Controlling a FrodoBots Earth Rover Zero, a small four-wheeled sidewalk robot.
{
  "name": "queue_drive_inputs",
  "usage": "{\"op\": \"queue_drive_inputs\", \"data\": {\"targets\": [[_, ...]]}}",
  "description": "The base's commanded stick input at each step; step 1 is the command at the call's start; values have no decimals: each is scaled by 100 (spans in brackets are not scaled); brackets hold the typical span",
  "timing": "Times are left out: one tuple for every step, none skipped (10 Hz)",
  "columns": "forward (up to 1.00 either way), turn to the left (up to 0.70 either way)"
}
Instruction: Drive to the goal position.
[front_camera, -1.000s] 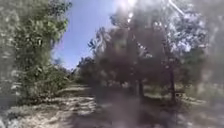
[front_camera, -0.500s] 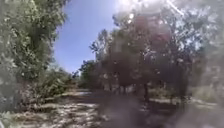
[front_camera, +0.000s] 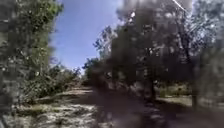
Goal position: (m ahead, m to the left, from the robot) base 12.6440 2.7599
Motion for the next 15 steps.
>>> {"op": "queue_drive_inputs", "data": {"targets": [[85, 34], [85, 34], [85, 20], [85, 0], [85, 0], [85, 0], [85, 0], [85, 0], [85, 0], [85, 1], [85, 17], [85, 29], [85, 12], [85, 0], [85, 0]]}}
